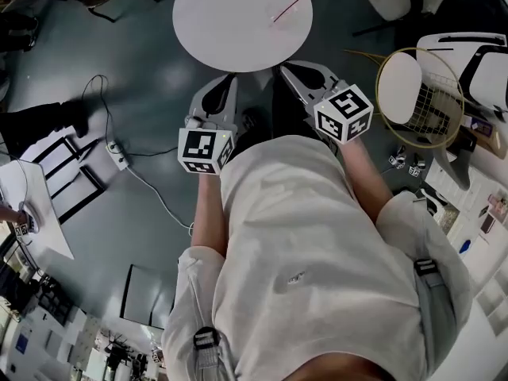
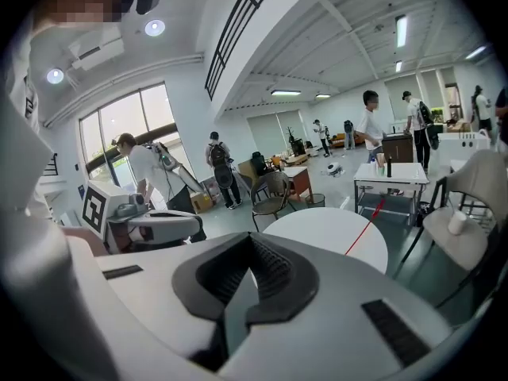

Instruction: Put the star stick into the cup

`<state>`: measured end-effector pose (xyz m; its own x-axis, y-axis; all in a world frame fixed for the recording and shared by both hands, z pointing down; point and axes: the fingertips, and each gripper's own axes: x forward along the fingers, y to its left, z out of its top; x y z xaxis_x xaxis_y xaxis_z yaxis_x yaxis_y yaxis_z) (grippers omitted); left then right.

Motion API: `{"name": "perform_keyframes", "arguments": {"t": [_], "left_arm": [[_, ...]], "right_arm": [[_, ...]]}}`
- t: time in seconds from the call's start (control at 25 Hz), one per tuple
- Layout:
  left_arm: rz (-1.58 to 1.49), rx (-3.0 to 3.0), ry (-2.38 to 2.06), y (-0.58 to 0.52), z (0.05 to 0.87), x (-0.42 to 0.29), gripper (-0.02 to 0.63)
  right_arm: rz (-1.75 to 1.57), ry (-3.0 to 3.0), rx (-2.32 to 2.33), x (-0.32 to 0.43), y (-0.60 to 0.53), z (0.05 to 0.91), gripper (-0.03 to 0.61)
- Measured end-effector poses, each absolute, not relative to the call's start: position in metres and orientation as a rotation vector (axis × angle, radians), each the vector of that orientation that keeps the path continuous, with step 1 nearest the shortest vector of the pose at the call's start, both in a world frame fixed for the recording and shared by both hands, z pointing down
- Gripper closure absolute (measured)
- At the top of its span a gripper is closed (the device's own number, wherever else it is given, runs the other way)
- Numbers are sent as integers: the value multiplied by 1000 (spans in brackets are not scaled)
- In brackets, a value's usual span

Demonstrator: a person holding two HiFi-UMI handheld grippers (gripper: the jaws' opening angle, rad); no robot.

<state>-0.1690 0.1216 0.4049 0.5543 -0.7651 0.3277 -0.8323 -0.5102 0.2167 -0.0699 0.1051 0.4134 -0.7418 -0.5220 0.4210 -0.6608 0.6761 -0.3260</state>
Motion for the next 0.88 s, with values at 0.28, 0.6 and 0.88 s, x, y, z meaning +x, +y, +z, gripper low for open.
{"name": "perform_keyframes", "arguments": {"t": [0.28, 0.6, 0.88], "left_arm": [[286, 2541, -1191, 154, 398, -159, 603], [244, 2643, -1216, 161, 369, -154, 603], [246, 2648, -1224, 152, 359, -148, 603]], "right_arm": [[659, -2586, 1107, -48, 154, 395, 569], [602, -2688, 1106, -43, 172, 362, 569], [494, -2759, 1095, -44, 162, 327, 571]]}}
